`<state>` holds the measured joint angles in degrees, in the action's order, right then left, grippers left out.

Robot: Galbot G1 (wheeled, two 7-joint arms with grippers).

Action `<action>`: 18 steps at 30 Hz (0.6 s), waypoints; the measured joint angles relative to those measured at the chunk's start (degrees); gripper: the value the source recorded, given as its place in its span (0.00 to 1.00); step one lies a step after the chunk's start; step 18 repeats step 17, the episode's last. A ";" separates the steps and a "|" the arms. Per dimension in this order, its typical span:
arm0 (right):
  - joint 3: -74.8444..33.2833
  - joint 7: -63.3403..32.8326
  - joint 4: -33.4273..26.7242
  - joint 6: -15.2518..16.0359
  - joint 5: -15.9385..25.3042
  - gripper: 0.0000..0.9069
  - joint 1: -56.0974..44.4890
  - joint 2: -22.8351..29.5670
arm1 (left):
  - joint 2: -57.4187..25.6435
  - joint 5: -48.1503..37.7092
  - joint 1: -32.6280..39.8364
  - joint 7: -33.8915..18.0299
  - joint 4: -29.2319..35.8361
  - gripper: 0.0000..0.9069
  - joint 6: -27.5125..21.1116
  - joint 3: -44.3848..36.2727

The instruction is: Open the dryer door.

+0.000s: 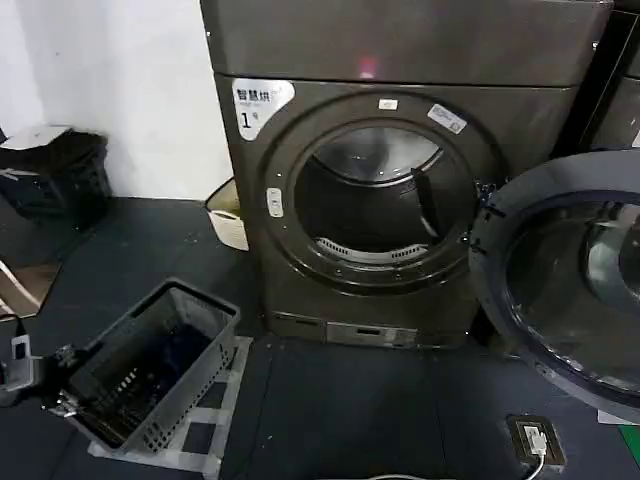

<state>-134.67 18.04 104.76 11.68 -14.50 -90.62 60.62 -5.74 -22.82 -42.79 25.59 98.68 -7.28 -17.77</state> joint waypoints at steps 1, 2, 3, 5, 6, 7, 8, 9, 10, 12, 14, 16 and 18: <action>0.00 0.05 0.00 0.00 0.01 1.00 0.00 0.00 | 0.00 0.16 -0.01 0.13 0.02 1.00 0.23 0.00; -0.01 0.08 -0.01 0.00 0.03 1.00 -0.01 0.00 | 0.01 0.20 -0.02 0.12 0.13 1.00 0.35 0.00; -0.07 0.08 -0.07 -0.01 0.03 1.00 -0.01 0.00 | 0.00 0.29 -0.02 -0.01 0.37 1.00 0.34 0.00; -0.17 0.08 -0.12 -0.01 0.04 1.00 0.00 -0.03 | -0.04 0.64 -0.02 -0.05 0.57 1.00 0.20 0.00; -0.18 0.08 -0.13 -0.01 0.04 1.00 0.01 -0.03 | -0.07 0.68 -0.02 -0.05 0.57 1.00 0.06 0.00; -0.18 0.09 -0.13 -0.01 0.04 1.00 0.04 -0.04 | -0.09 0.72 -0.02 0.01 0.57 1.00 -0.06 0.00; -0.18 0.09 -0.18 0.00 0.04 1.00 0.09 -0.04 | -0.09 0.75 -0.02 0.06 0.48 1.00 -0.18 0.01; -0.18 0.09 -0.26 0.00 0.04 1.00 0.13 -0.03 | -0.09 0.89 -0.02 0.08 0.36 1.00 -0.34 0.01; -0.18 0.08 -0.32 0.01 0.04 1.00 0.21 -0.04 | -0.12 1.06 -0.06 0.18 0.31 1.00 -0.44 0.01; -0.06 0.08 -0.35 0.03 0.05 1.00 0.31 -0.04 | -0.16 1.24 -0.24 0.14 0.29 1.00 -0.53 0.01; 0.10 0.08 -0.35 0.04 0.07 1.00 0.48 -0.04 | -0.16 1.10 -0.36 0.06 0.29 1.00 -0.75 0.01; 0.32 0.09 -0.33 0.01 0.15 1.00 0.61 -0.03 | -0.16 1.10 -0.37 0.07 0.33 1.00 -0.89 0.01; 0.40 0.10 -0.33 0.00 0.20 1.00 0.68 -0.03 | -0.16 1.10 -0.38 0.09 0.32 1.00 -0.91 0.00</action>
